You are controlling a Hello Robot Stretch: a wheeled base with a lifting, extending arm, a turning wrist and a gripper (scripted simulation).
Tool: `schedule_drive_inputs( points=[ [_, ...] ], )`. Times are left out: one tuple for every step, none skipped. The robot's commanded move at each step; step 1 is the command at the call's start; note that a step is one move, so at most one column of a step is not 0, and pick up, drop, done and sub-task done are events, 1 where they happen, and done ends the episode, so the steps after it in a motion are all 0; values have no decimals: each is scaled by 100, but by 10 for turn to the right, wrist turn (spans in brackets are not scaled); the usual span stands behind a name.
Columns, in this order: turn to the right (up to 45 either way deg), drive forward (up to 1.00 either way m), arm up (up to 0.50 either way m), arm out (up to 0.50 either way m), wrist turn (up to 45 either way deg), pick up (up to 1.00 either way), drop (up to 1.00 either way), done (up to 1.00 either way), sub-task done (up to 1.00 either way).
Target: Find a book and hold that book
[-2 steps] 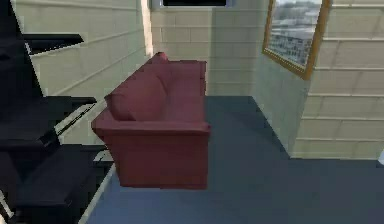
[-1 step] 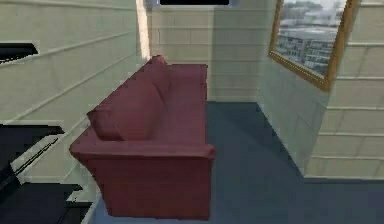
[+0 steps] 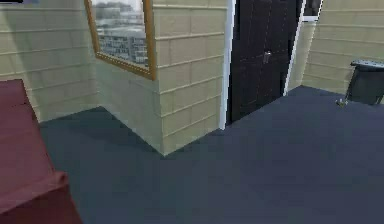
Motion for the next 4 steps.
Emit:
schedule_drive_inputs(
  points=[
    [270,0,0,0,0,0,0,0,0],
    [450,0,0,0,0,0,0,0,0],
    [450,0,0,0,0,0,0,0,0],
    [120,0,0,0,0,0,0,0,0]
  ],
)
